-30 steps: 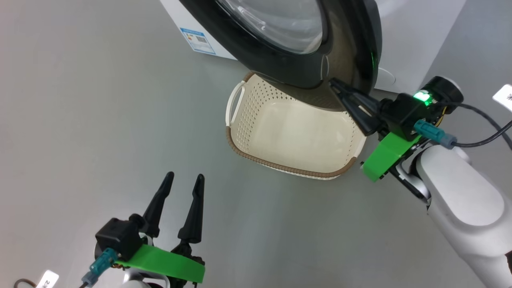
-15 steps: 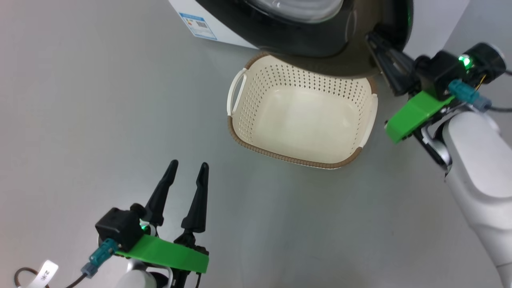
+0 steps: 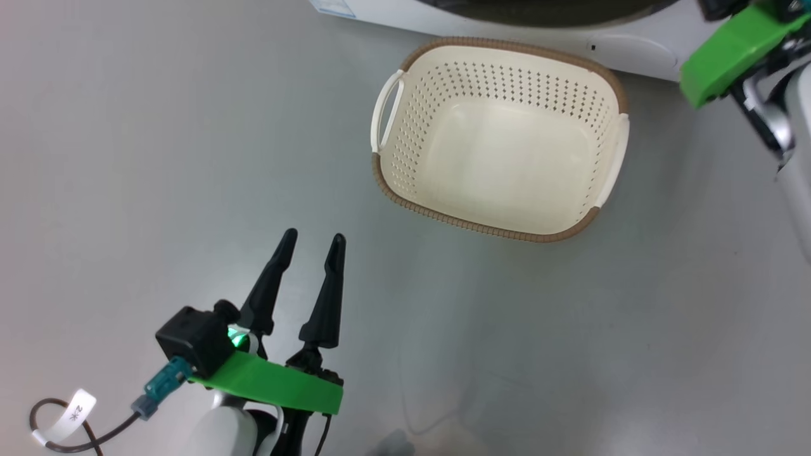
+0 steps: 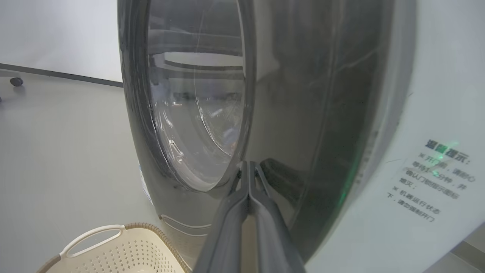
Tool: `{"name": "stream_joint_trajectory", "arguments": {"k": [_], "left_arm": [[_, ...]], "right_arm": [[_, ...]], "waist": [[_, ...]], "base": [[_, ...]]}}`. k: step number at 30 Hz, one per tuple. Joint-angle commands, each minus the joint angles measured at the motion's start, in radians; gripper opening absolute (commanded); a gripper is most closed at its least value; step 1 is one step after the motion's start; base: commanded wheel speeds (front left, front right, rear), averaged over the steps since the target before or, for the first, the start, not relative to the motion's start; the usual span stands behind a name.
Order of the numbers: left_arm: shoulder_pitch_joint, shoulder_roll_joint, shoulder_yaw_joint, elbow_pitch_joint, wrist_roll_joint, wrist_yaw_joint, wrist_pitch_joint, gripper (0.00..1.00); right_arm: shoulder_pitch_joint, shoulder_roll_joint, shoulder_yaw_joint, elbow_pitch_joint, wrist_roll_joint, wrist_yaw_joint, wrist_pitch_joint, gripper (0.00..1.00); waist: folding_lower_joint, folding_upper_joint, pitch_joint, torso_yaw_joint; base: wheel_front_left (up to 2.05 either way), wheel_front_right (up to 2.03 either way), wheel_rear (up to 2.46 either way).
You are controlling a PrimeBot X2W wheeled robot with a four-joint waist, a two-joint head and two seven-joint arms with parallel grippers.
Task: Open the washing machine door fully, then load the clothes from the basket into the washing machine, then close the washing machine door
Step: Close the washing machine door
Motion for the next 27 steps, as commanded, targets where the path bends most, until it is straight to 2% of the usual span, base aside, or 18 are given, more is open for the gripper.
{"name": "stream_joint_trajectory", "arguments": {"k": [1, 10, 15, 21, 27], "left_arm": [[-0.014, 0.02, 0.027, -0.024, -0.014, 0.005, -0.006, 1.0], [-0.025, 0.02, 0.007, -0.024, -0.034, 0.012, -0.006, 1.0], [-0.025, 0.02, 0.005, -0.02, -0.039, 0.016, -0.006, 1.0], [-0.021, 0.02, 0.007, -0.016, -0.038, 0.021, -0.006, 1.0], [-0.01, 0.02, 0.025, -0.003, -0.025, 0.021, -0.006, 1.0]], "right_arm": [[-0.021, 0.011, -0.003, -0.009, -0.012, 0.001, 0.006, 0.0], [-0.122, 0.014, -0.075, 0.067, -0.071, 0.001, 0.005, 0.0], [-0.143, 0.037, -0.133, 0.101, -0.108, 0.001, -0.011, 0.0], [-0.132, 0.058, -0.152, 0.134, -0.13, 0.001, -0.03, 0.0], [-0.066, 0.077, -0.128, 0.151, -0.12, 0.001, -0.057, 0.0]], "waist": [[0.0, -0.0001, 0.016, 0.013], [0.0, -0.0001, 0.037, 0.035], [0.0, -0.0001, 0.034, 0.04], [0.0, -0.0001, 0.012, 0.038], [0.0, -0.0001, -0.038, 0.019]], "base": [[0.0, 0.0, 0.0], [0.0, 0.0, 0.0], [0.0, 0.0, 0.0], [0.0, 0.0, 0.0], [0.0, 0.0, 0.0]]}}
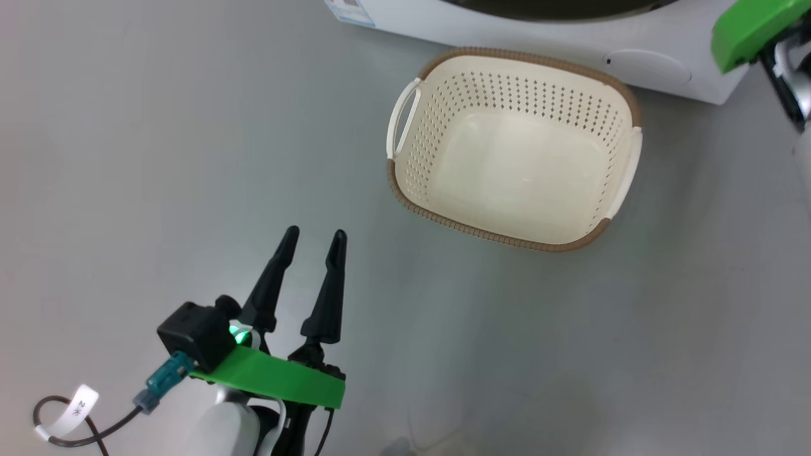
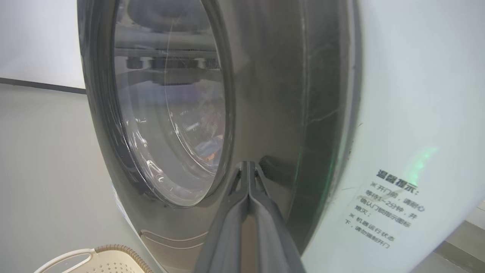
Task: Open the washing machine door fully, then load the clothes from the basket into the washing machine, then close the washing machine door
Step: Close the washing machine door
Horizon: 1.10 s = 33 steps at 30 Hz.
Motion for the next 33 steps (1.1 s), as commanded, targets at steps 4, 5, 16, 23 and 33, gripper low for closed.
{"name": "stream_joint_trajectory", "arguments": {"k": [4, 5, 16, 23, 33], "left_arm": [[0.015, 0.027, 0.063, -0.01, 0.03, 0.002, -0.006, 1.0], [0.019, 0.027, 0.07, -0.009, 0.037, 0.001, -0.006, 1.0], [0.064, 0.027, 0.164, 0.015, 0.125, -0.012, -0.006, 1.0], [0.098, 0.027, 0.221, 0.007, 0.164, -0.017, -0.006, 1.0], [0.167, 0.027, 0.261, -0.003, 0.197, -0.02, -0.006, 1.0]], "right_arm": [[0.111, 0.035, 0.034, -0.03, 0.025, -0.007, -0.025, 0.0], [0.132, 0.037, 0.036, -0.038, 0.029, -0.007, -0.028, 0.0], [0.411, 0.122, -0.006, -0.203, 0.061, -0.007, -0.046, 0.0], [0.571, 0.194, -0.062, -0.325, 0.062, -0.007, -0.047, 0.0], [0.885, 0.297, -0.241, -0.555, 0.043, -0.007, -0.019, 0.0]], "waist": [[0.0, 0.0, -0.072, -0.045], [0.0, 0.0, -0.086, -0.056], [0.0, 0.0, -0.249, -0.211], [0.0, 0.0, -0.323, -0.297], [0.0, 0.0, -0.402, -0.374]], "base": [[0.0, 0.0, 0.0], [0.0, 0.0, 0.0], [0.0, 0.0, 0.0], [0.0, 0.0, 0.0], [0.0, 0.0, 0.0]]}}
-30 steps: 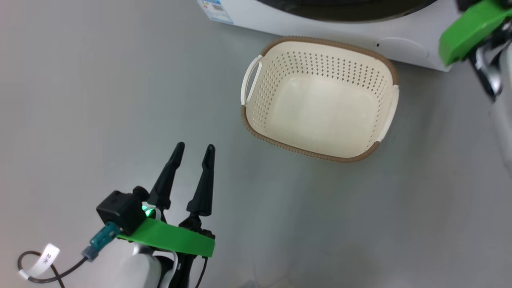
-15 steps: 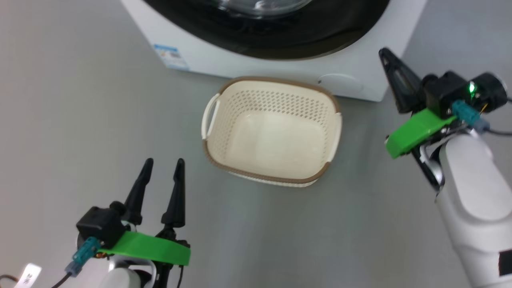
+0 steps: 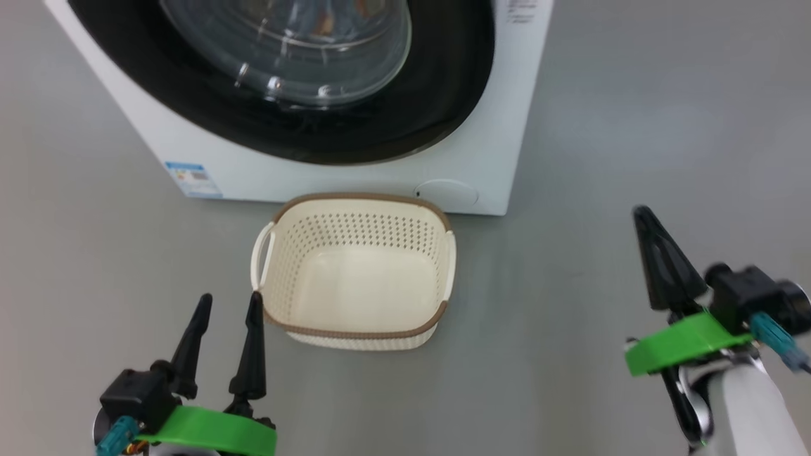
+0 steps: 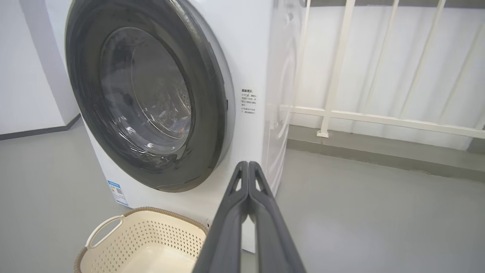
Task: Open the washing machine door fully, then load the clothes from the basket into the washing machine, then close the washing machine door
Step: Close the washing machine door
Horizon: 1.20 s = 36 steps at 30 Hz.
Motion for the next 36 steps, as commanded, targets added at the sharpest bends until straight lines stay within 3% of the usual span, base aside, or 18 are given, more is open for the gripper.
{"name": "stream_joint_trajectory", "arguments": {"k": [1, 9, 19, 20, 21, 22, 23, 36], "left_arm": [[0.0, 0.018, 0.038, -0.028, 0.013, -0.002, -0.006, 1.0], [0.042, 0.018, 0.054, -0.018, 0.028, -0.002, -0.006, 1.0], [0.084, 0.018, 0.051, -0.002, 0.046, -0.003, -0.006, 1.0], [0.087, 0.018, 0.049, -0.002, 0.046, -0.003, -0.006, 1.0], [0.09, 0.018, 0.048, -0.001, 0.045, -0.003, -0.006, 1.0], [0.093, 0.018, 0.048, 0.001, 0.038, -0.003, -0.006, 1.0], [0.094, 0.018, 0.048, 0.003, 0.037, -0.003, -0.006, 1.0], [0.083, 0.018, 0.036, 0.043, 0.018, -0.003, -0.006, 1.0]], "right_arm": [[0.024, 0.015, 0.004, -0.047, -0.006, -0.006, 0.006, 0.0], [0.216, 0.039, -0.075, -0.166, 0.004, -0.006, 0.034, 0.0], [0.332, 0.041, -0.11, -0.166, 0.072, -0.006, 0.014, 0.0], [0.339, 0.041, -0.112, -0.163, 0.074, -0.006, 0.01, 0.11], [0.343, 0.041, -0.115, -0.159, 0.075, -0.006, 0.007, 0.39], [0.345, 0.041, -0.12, -0.157, 0.076, -0.006, 0.003, 0.74], [0.346, 0.041, -0.123, -0.156, 0.076, -0.006, 0.0, 1.0], [0.343, 0.041, -0.119, -0.145, 0.06, -0.006, -0.015, 1.0]], "waist": [[0.0, 0.0, -0.057, -0.054], [0.0, 0.0, -0.101, -0.07], [0.0, 0.0, -0.137, -0.074], [0.0, 0.0, -0.139, -0.074], [0.0, 0.0, -0.141, -0.074], [0.0, 0.0, -0.142, -0.074], [0.0, 0.0, -0.143, -0.074], [0.0, 0.0, -0.143, -0.061]], "base": [[0.0, 0.0, 0.0], [0.0, 0.0, 0.0], [0.0, 0.0, 0.0], [0.0, 0.0, 0.0], [0.0, 0.0, 0.0], [0.0, 0.0, 0.0], [0.0, 0.0, 0.0], [0.0, 0.0, 0.0]]}}
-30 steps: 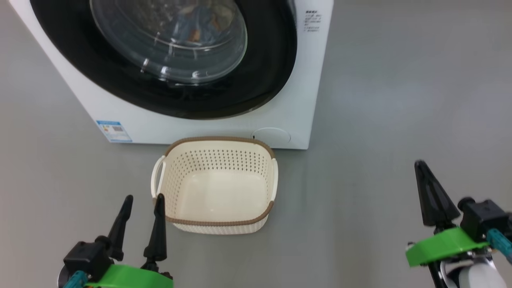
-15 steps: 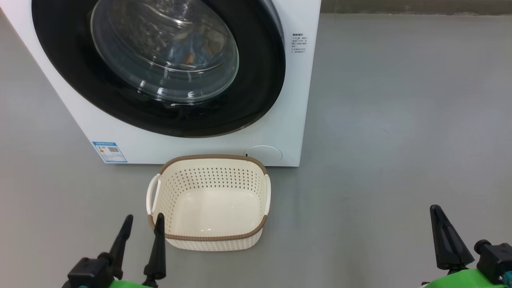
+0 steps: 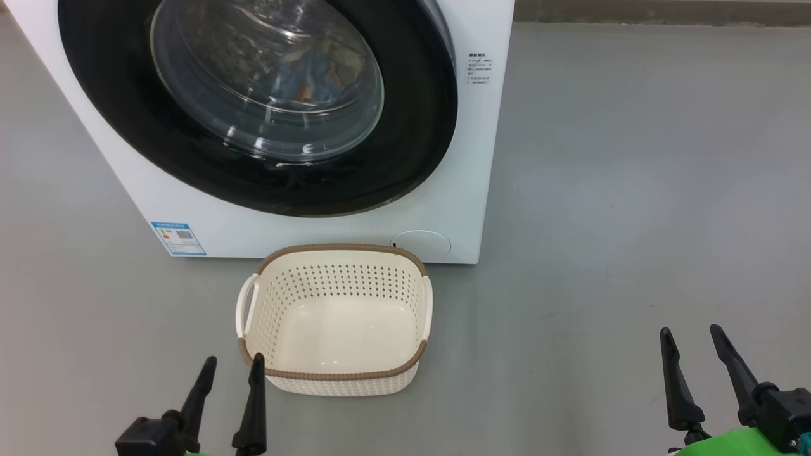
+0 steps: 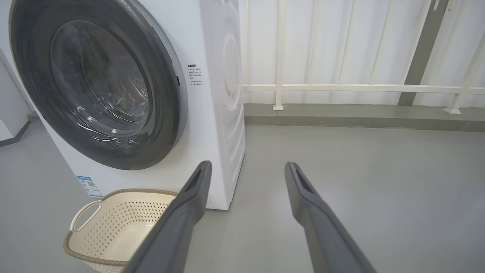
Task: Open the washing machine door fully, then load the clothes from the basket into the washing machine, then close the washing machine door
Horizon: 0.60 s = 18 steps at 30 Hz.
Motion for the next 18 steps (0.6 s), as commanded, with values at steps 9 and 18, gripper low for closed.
{"name": "stream_joint_trajectory", "arguments": {"k": [9, 18], "left_arm": [[-0.033, 0.011, 0.036, -0.021, 0.01, -0.003, -0.006, 1.0], [-0.033, 0.011, 0.025, -0.018, 0.004, -0.003, -0.006, 1.0]], "right_arm": [[-0.017, -0.009, 0.031, -0.014, -0.008, -0.006, -0.017, 1.0], [-0.021, -0.009, 0.032, -0.01, -0.009, -0.006, -0.017, 1.0]], "waist": [[0.0, 0.0, 0.001, 0.002], [0.0, 0.0, 0.005, 0.001]], "base": [[0.0, 0.0, 0.0], [0.0, 0.0, 0.0]]}}
